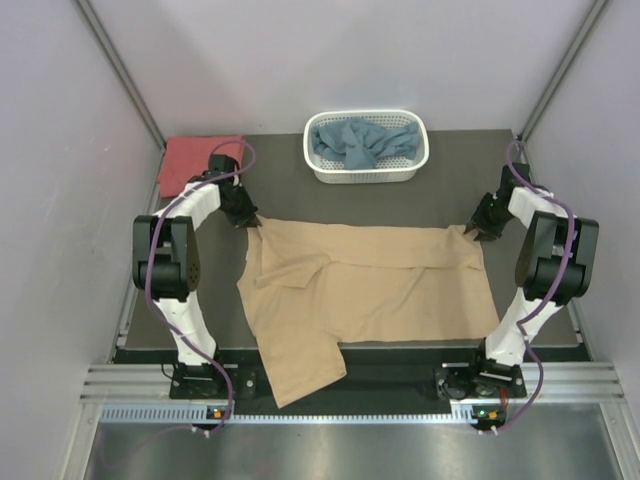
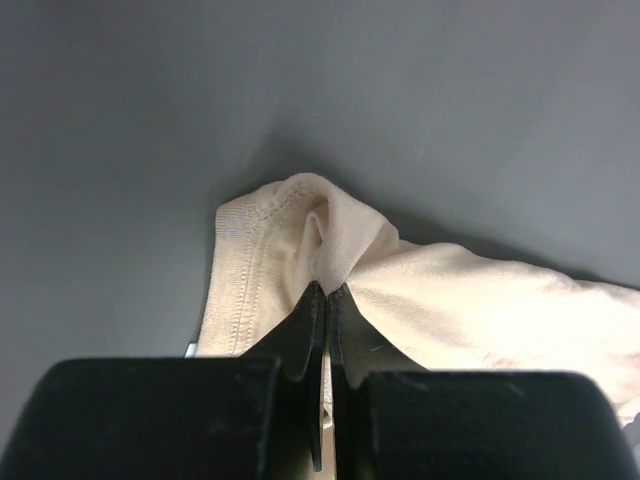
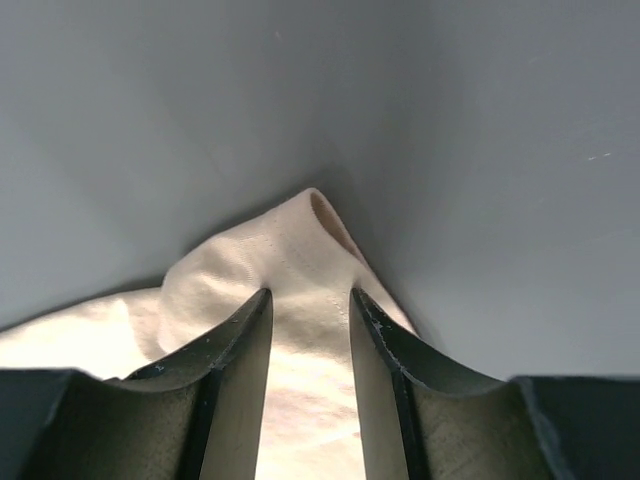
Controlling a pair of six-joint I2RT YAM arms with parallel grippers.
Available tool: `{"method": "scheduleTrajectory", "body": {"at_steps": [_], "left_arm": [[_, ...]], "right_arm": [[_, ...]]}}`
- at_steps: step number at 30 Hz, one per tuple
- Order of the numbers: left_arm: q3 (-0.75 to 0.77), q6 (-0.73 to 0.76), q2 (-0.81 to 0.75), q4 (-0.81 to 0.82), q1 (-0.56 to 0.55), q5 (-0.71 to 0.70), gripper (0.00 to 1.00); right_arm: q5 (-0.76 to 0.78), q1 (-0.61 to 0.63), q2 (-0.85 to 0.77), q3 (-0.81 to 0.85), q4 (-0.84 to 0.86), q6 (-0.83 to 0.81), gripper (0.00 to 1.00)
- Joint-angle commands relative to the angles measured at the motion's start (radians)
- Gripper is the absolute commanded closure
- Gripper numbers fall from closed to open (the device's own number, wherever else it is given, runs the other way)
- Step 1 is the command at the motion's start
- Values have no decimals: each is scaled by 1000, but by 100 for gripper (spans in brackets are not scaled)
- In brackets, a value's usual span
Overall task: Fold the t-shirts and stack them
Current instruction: Fold the tshirt
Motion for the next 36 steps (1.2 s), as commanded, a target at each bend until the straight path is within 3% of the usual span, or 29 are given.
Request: {"method": "scheduleTrajectory", "body": {"at_steps": [1, 7, 10, 11, 14, 21, 29, 36], "left_arm": [[-5, -2, -56, 31, 22, 16, 100], [-22, -24, -45, 60, 22, 51, 100], [-31, -27, -48, 65, 22, 55, 100], [-33, -26, -51, 66, 22, 55, 100], [-27, -21, -56, 60, 22, 50, 100], [-39, -22, -62, 60, 22, 51, 100], [-50, -18, -71, 57, 22, 45, 100], [-54, -19, -71, 65, 22, 55, 100]], "right_arm": [[37, -3, -56, 42, -13, -70, 62], [36, -3, -134, -9, -13, -121, 66], [22, 0, -143, -35, -13, -130, 71], [14, 0, -142, -41, -16, -129, 77], [4, 14, -143, -66, -18, -125, 80], [37, 39, -165, -93, -38, -129, 70], [116, 20, -333, -182, -105, -55, 57], [-5, -43, -381, -315, -43, 39, 61]]}}
